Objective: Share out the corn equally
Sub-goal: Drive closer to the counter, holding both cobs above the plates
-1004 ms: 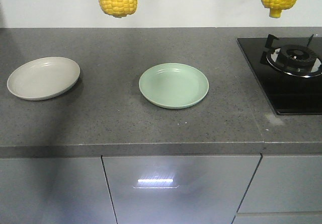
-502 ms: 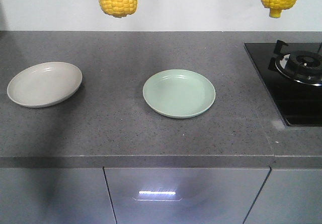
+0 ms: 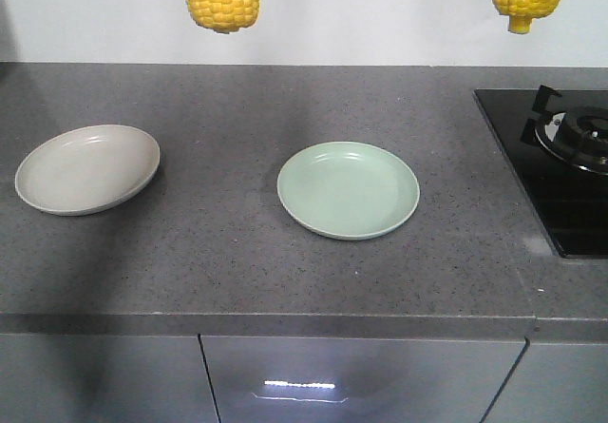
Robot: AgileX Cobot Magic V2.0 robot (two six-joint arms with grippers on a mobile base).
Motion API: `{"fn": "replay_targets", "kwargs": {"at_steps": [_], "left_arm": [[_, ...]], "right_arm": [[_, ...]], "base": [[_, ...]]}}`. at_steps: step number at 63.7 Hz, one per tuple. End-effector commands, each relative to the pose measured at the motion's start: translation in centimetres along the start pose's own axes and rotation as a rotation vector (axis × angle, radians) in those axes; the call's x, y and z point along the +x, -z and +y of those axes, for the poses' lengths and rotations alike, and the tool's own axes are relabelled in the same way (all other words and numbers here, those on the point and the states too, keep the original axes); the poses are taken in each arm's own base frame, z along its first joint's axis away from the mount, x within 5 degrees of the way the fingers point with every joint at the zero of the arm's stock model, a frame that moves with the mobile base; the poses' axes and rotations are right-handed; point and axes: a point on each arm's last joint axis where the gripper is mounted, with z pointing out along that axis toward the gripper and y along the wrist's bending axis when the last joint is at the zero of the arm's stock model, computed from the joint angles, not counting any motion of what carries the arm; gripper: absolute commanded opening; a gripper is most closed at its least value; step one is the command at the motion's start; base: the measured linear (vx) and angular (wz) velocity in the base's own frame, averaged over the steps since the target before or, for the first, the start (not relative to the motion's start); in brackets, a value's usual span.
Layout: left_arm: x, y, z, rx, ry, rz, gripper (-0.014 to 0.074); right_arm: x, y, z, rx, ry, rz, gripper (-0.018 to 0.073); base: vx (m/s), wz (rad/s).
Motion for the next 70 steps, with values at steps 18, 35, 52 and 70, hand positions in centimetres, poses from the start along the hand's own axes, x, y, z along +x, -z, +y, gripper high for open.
{"fn": "replay_targets", "kwargs": {"at_steps": [18,35,52,70], "left_arm": [[-0.86,2.11,-2.07,0.045,-0.026,-0.082,-0.0006],[-0.86,2.11,-2.07,0.045,-0.026,-0.082,-0.0006],[-0.86,2.11,-2.07,0.045,-0.026,-0.082,-0.0006],[-0.86,2.11,-2.07,0.045,-0.026,-0.082,-0.0006]], "right_arm": [[-1.42,1.77,0.99,0.015,0.025,-0.112,-0.0006],[-1.42,1.77,0.99,0.015,0.025,-0.112,-0.0006],[-1.42,1.77,0.99,0.015,0.025,-0.112,-0.0006],[-1.42,1.77,0.99,0.015,0.025,-0.112,-0.0006]], "base": [[0.06,0.02],[0.06,0.00],[0.06,-0.01],[0.06,0.00]]}}
